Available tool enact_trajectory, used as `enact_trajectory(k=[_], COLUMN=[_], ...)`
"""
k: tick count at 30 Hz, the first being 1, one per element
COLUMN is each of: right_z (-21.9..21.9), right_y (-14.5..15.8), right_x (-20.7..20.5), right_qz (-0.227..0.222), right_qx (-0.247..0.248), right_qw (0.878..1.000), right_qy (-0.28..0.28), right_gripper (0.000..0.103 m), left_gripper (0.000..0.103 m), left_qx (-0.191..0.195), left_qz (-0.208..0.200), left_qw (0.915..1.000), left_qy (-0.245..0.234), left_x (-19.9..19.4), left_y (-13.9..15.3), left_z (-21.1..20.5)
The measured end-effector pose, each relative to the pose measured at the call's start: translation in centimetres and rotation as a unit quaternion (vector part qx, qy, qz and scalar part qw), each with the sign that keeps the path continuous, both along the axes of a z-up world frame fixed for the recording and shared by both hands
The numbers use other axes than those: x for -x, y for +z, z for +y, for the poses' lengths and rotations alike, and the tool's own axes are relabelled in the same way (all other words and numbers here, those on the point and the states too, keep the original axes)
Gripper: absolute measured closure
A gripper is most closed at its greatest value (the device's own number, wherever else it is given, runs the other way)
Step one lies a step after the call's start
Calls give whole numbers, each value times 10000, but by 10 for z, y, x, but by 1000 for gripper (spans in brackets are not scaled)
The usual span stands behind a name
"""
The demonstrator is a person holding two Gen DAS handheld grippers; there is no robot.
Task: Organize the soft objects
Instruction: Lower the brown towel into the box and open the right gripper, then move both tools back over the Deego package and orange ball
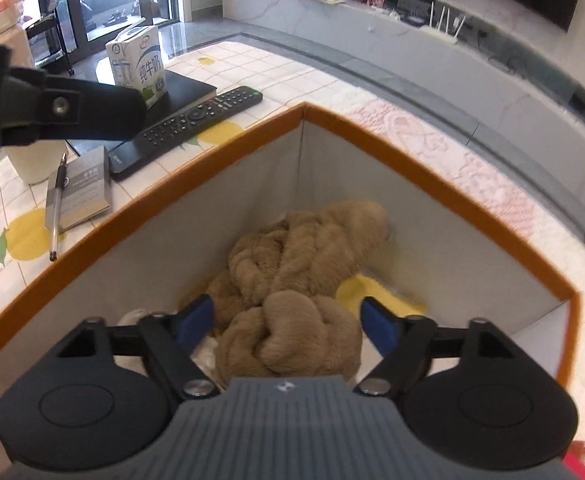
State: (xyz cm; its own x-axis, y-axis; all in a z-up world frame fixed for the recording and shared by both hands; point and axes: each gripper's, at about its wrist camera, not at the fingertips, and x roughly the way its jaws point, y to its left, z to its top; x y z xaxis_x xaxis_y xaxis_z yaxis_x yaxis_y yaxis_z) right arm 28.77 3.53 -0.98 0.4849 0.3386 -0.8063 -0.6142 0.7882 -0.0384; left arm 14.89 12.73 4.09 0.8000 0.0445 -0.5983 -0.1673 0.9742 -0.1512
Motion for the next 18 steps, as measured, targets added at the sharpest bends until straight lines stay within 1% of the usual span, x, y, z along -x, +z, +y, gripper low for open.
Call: enact_trajectory(k=[2,4,6,8,12,13,15,16,18], right_z=[-4,-9,-13,-17,-23,-27,-37,-42,-55], right_y=[6,13,22,30,54,62,79,88,107], right_x=[3,6,10,15,31,35,42,46,53], right_qz=[-109,-197,-305,-340,-576,-623,-680,-721,-831], right_qx=[21,-20,-145,-259,-365,-436,-579,-640,-709], right_qw=[9999,9996,9991,9987,9973,9967,9955,9948,9932], right_qy=[-28,-179,-271,-284,-283,-290,-303,-327,-394], right_gripper=[16,8,6,5,3,3,3,3,3], left_gripper=[40,40,40,40,40,40,39,39,39], left_qx=[-29,-35,27,56,-78,-9,297,383,421], left_qz=[-80,-150,-276,-411,-691,-735,-775,-795,-869], left_qw=[9999,9999,9996,9991,9975,9972,9965,9958,9948], left_qy=[-84,-48,45,34,128,102,-137,-239,-334], left_x=[2,4,8,14,23,25,27,29,34], left_y=[2,6,10,17,30,33,38,40,43], left_z=[-3,-5,-7,-8,-13,-13,-12,-13,-19])
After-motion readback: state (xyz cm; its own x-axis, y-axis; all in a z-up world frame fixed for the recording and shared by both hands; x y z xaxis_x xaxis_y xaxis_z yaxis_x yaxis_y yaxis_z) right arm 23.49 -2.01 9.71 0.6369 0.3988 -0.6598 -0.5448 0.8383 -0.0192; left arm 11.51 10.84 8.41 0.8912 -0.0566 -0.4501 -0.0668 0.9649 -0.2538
